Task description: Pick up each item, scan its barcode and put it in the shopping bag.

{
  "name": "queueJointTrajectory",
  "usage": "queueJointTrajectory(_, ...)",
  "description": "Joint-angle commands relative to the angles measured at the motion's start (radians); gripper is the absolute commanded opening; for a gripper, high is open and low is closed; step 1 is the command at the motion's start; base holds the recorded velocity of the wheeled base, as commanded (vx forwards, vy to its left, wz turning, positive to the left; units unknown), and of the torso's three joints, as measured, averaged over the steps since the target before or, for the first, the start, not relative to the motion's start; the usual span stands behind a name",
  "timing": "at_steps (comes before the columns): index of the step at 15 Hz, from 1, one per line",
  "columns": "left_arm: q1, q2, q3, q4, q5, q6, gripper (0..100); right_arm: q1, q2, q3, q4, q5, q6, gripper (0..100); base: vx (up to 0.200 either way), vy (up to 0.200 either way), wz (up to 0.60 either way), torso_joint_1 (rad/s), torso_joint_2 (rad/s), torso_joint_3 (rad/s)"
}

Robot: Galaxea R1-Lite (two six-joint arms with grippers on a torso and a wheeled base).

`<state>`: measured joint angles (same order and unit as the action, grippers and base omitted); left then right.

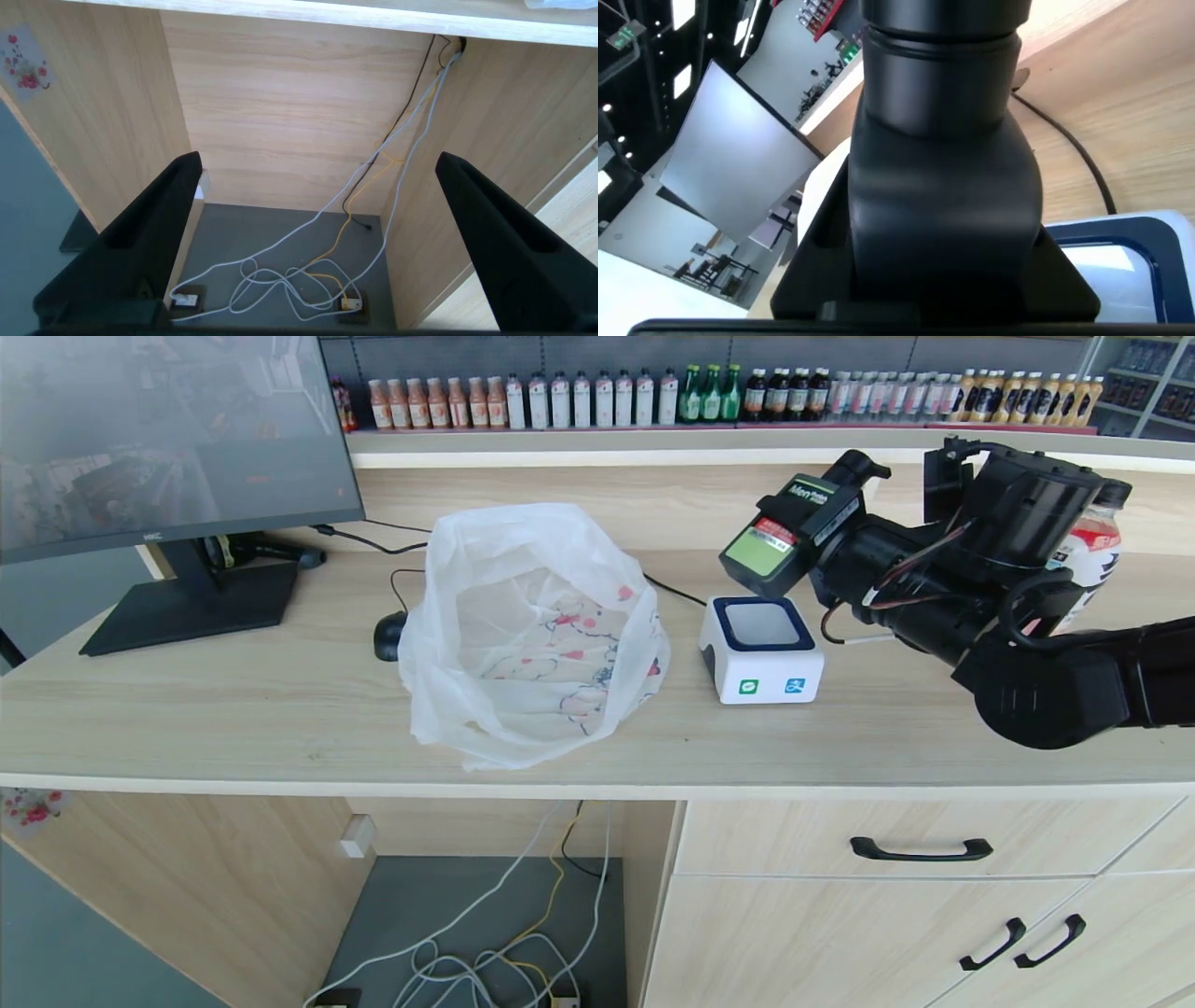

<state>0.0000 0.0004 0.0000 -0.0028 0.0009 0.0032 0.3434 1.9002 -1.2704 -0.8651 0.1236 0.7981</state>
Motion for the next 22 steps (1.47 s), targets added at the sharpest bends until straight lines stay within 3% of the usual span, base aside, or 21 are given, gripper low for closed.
queueJointTrajectory(1, 0.0, 0.0, 0.0, 0.0, 0.001, 0.0, 100, -0.001, 0.005, 0.013, 0.0, 0.001, 0.0, 0, 0.0, 0.0, 0.0, 0.0, 0.0, 0.0)
queueJointTrajectory(22, 0.0, 0.0, 0.0, 0.0, 0.001, 0.0, 100, -0.004, 0.031, 0.092, -0.011, 0.005, 0.0, 0, 0.0, 0.0, 0.0, 0.0, 0.0, 0.0)
